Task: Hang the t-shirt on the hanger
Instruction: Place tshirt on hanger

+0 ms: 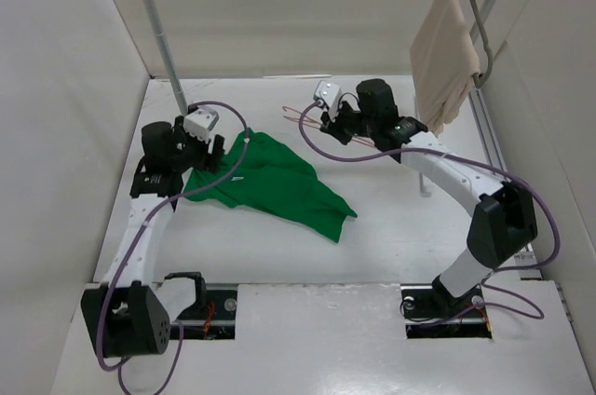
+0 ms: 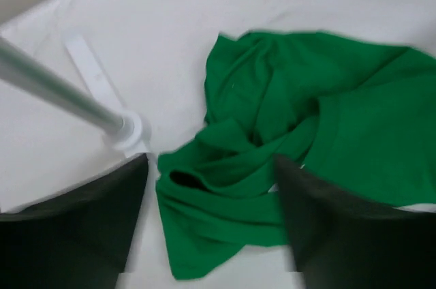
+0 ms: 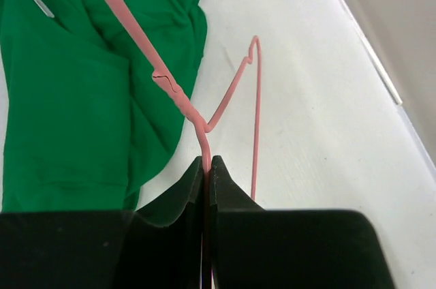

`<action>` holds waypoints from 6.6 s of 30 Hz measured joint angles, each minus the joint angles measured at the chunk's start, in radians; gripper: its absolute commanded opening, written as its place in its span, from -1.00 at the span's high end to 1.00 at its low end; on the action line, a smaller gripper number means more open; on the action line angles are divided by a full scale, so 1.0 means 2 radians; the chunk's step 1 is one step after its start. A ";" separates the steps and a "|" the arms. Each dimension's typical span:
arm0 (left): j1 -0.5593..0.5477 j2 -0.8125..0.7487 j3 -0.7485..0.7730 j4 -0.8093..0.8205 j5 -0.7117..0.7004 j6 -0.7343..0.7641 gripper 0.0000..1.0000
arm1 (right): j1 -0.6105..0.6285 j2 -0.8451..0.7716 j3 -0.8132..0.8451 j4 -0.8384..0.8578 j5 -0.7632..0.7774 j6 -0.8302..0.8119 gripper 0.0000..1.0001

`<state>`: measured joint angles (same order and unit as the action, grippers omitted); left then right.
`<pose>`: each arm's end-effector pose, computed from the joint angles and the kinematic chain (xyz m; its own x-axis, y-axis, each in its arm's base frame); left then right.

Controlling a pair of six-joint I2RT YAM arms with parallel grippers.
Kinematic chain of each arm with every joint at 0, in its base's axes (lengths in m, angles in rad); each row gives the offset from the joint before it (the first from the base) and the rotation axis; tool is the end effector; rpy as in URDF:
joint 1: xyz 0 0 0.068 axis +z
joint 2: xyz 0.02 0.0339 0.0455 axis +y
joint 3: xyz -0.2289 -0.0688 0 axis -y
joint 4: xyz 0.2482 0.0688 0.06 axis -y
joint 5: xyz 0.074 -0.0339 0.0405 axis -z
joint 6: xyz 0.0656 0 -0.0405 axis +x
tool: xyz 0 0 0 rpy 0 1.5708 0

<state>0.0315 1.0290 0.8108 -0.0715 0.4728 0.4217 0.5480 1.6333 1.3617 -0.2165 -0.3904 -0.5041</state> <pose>0.2850 -0.0209 0.2766 -0.0935 0.3616 -0.9276 0.4893 0.8281 0.2736 0.3356 0.2341 0.2700 0.0208 -0.5106 -0.8596 -0.8664 0.4198 -0.2704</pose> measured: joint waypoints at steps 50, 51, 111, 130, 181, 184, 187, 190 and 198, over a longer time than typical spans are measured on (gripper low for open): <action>0.010 0.248 0.149 -0.155 -0.076 0.078 1.00 | 0.007 -0.036 0.009 -0.068 -0.114 -0.055 1.00; 0.007 0.248 0.169 -0.169 -0.066 0.081 1.00 | 0.011 -0.044 0.009 -0.070 -0.130 -0.058 1.00; -0.181 0.248 0.447 -0.455 0.199 0.222 0.25 | -0.002 0.076 -0.033 0.339 -0.406 0.183 1.00; -0.058 0.140 0.241 -0.394 0.103 0.407 -1.00 | 0.004 0.124 -0.059 0.371 -0.421 0.168 1.00; -0.002 0.270 0.110 -0.206 0.015 0.362 0.81 | 0.022 0.229 0.017 0.332 -0.401 0.164 1.00; -0.002 0.270 0.123 -0.228 0.020 0.381 1.00 | 0.018 0.229 0.017 0.337 -0.390 0.162 1.00; -0.005 0.270 0.129 -0.254 0.031 0.387 1.00 | 0.010 0.229 0.019 0.339 -0.385 0.162 1.00; -0.004 0.269 0.146 -0.282 0.034 0.393 1.00 | 0.009 0.229 0.020 0.337 -0.385 0.162 1.00; 0.001 0.261 0.241 -0.384 0.066 0.445 1.00 | 0.007 0.229 0.037 0.337 -0.400 0.162 1.00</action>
<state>0.0330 1.5501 1.2930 -0.8402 0.6056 1.3109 0.5617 2.0918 1.4364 0.4576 -1.1908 -0.1802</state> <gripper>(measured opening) 0.084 0.066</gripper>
